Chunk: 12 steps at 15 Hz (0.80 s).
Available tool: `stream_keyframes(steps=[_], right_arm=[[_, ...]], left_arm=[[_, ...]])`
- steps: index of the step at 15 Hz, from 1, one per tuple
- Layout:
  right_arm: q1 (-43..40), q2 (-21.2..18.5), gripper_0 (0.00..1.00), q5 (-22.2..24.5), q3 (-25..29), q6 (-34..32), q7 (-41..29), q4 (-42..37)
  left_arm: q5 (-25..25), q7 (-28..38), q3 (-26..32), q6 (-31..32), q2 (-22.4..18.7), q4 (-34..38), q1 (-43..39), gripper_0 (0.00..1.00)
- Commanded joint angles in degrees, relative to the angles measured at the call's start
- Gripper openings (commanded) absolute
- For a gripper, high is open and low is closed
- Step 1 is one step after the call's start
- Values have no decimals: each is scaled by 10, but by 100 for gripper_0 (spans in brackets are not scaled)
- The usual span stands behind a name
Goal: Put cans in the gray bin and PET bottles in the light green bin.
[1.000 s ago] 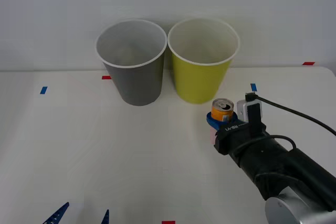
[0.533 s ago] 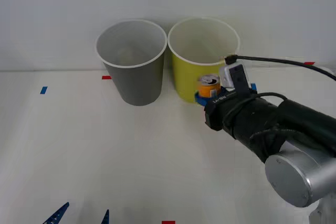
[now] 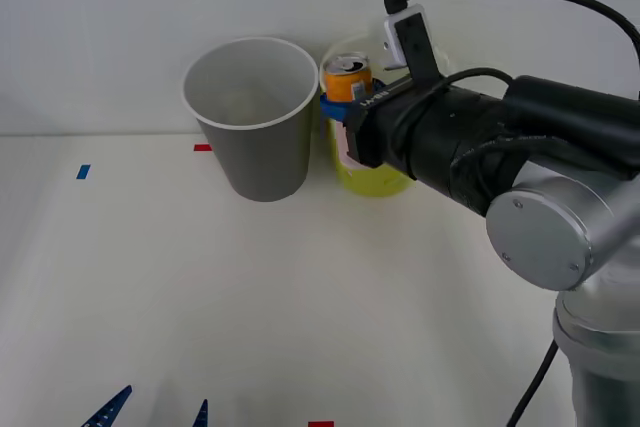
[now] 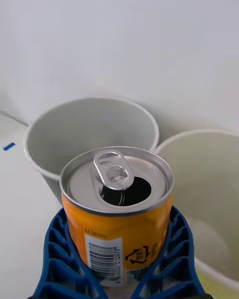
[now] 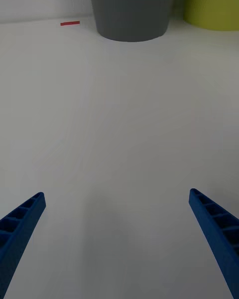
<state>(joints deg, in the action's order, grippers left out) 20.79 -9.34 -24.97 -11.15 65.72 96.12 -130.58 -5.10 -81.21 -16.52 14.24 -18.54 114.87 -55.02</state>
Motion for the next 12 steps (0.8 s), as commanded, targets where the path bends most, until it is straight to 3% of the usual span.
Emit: stream_keyframes(steps=[1, 3, 7, 12], right_arm=[[100, 6, 0, -70, 5, -38, -8, 101], [147, 2, 0, -124, 17, -70, -2, 169], [199, -6, 0, -139, -1, -136, 5, 244], [245, -22, 0, -158, -78, -338, 8, 376]], left_arm=[[0, 0, 0, 0, 0, 0, 0, 100], [0, 0, 0, 0, 0, 0, 0, 100], [0, 0, 0, 0, 0, 0, 0, 100], [0, 0, 0, 0, 0, 0, 0, 100]])
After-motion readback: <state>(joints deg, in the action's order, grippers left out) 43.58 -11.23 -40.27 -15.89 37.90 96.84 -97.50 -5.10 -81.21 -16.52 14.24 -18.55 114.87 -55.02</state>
